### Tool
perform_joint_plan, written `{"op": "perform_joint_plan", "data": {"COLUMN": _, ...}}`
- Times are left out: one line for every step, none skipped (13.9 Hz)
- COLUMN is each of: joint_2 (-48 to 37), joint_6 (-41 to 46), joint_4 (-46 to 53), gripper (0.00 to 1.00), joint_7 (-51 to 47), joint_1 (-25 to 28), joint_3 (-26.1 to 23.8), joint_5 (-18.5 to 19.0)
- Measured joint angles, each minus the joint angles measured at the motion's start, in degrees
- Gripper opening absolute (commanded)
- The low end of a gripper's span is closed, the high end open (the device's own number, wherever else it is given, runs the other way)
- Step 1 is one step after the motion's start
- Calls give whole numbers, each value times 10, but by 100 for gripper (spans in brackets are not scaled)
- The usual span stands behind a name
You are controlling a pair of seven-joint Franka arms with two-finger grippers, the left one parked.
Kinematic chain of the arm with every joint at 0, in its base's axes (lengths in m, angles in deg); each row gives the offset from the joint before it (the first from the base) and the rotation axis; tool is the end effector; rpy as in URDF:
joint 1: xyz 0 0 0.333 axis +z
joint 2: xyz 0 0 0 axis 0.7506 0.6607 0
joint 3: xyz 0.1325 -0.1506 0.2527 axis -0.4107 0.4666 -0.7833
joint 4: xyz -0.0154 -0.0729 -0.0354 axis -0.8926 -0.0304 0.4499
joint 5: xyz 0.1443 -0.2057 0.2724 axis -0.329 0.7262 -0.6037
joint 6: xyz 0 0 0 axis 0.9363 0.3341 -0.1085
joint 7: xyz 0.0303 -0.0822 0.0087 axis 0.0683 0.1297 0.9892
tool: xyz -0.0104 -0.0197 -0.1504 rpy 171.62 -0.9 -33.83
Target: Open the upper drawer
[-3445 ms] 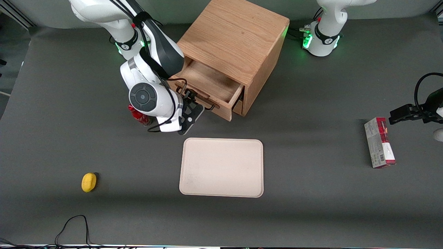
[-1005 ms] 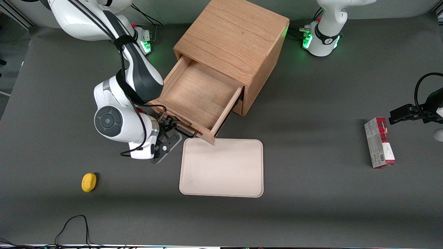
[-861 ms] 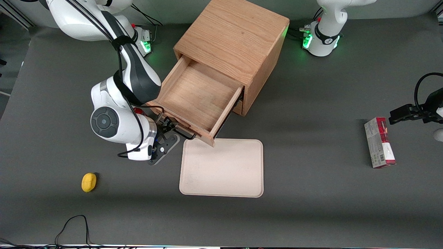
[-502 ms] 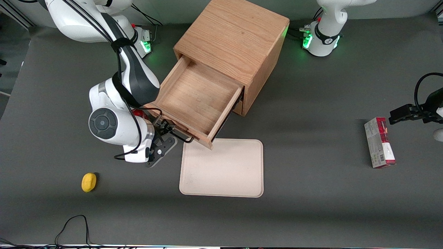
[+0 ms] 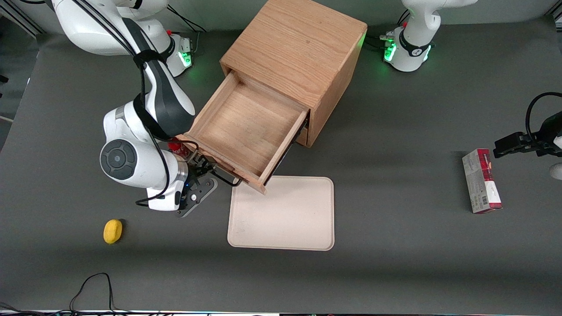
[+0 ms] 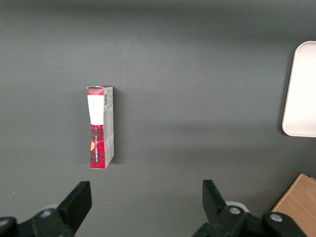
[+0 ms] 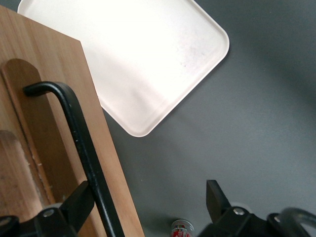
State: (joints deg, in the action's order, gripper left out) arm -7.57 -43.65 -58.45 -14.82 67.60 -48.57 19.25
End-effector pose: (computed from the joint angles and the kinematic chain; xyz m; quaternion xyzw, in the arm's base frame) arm 0.6271 0.2555 0.3748 -0.9349 -0.3436 0.0530 0.0715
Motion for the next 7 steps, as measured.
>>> {"op": "perform_joint_plan", "data": {"joint_2": 1, "joint_6": 2, "joint_4": 2, "gripper": 100, "joint_7": 0, "joint_1": -2, "joint_3": 0, "joint_5": 0}}
{"op": "perform_joint_plan", "data": {"joint_2": 1, "joint_6": 6, "joint_4": 4, "gripper": 100, "joint_7": 0, "joint_1": -4, "joint_3": -1, "joint_5": 0}}
{"op": "perform_joint_plan", "data": {"joint_2": 1, "joint_6": 10, "joint_4": 8, "gripper": 100, "joint_7": 0, "joint_1": -6, "joint_3": -1, "joint_5": 0}}
{"op": "perform_joint_plan", "data": {"joint_2": 1, "joint_6": 14, "joint_4": 17, "gripper": 100, "joint_7": 0, "joint_1": -8, "joint_3": 0, "joint_5": 0}}
{"op": "perform_joint_plan", "data": {"joint_2": 1, "joint_6": 27, "joint_4": 30, "gripper": 100, "joint_7": 0, "joint_1": -11, "joint_3": 1, "joint_5": 0}}
{"op": "perform_joint_plan", "data": {"joint_2": 1, "joint_6": 46, "joint_4": 44, "gripper": 100, "joint_7": 0, "joint_1": -14, "joint_3": 1, "joint_5": 0}}
{"op": "perform_joint_plan", "data": {"joint_2": 1, "joint_6": 66, "joint_4": 58, "gripper": 100, "joint_7": 0, "joint_1": -16, "joint_3": 1, "joint_5": 0}}
